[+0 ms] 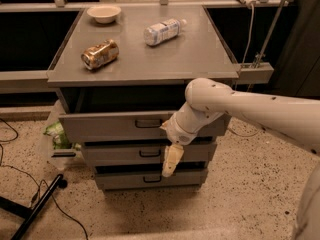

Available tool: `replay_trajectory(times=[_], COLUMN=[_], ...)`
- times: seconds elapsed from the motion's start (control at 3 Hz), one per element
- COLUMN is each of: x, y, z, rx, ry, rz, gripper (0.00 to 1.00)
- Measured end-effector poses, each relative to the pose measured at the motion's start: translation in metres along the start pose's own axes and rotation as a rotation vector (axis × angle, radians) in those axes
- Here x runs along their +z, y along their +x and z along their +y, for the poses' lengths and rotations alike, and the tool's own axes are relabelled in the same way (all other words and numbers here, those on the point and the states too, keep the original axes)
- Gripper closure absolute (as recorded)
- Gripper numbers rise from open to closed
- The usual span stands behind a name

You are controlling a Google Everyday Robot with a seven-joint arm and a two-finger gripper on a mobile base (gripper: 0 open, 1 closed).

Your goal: Close top drawer

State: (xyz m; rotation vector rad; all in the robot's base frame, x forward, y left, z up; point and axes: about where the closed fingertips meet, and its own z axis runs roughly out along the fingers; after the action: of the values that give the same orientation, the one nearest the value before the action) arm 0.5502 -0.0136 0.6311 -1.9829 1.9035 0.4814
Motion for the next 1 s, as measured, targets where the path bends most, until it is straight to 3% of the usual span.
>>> replay_trajectory(times=[0.67,1.0], x=[-0.009,-0.019], y=[0.002,-0.003], z=[-0.012,-0.039], rx=[0.004,-0.032], ry=[0.025,0.071], rz=[0.003,-0.01], gripper=[0.0,0.0])
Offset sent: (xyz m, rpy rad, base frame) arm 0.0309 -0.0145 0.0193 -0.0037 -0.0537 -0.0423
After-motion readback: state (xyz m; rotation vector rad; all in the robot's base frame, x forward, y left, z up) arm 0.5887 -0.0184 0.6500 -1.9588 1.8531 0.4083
